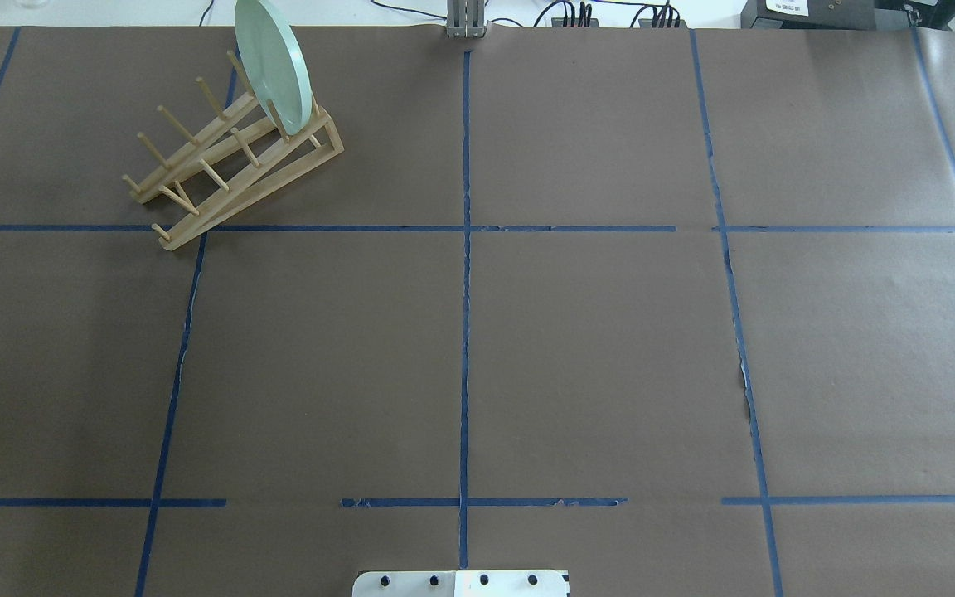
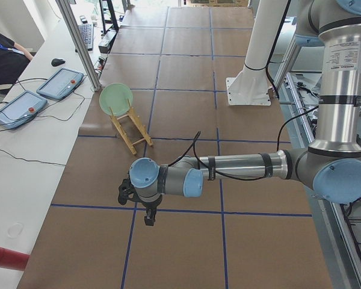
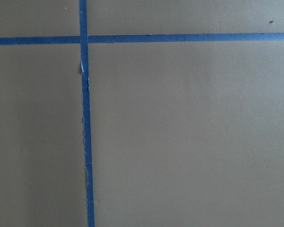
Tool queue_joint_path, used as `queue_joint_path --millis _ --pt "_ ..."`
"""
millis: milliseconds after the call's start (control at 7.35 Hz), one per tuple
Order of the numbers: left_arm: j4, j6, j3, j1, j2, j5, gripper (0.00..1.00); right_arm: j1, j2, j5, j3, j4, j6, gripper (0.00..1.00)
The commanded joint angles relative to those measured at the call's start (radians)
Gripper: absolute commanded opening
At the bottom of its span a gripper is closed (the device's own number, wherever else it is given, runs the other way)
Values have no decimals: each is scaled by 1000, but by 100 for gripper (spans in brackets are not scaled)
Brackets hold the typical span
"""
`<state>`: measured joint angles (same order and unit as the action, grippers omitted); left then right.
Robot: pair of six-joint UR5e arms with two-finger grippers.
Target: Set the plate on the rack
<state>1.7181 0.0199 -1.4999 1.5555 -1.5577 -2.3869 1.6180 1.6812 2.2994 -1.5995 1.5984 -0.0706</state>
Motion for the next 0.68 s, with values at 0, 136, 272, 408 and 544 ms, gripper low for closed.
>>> queue_joint_path --millis 0,136,272,408,544 --pt "0 0 -2 0 -1 0 100 0 0 0 0 0 0 100" --pt "0 0 -8 2 -1 0 100 0 0 0 0 0 0 100" --pt "0 0 -11 0 1 0 100 0 0 0 1 0 0 100" --pt "0 0 -10 2 1 0 100 -1 0 0 1 0 0 100" --pt "0 0 -11 2 2 -2 100 -1 0 0 0 0 0 100"
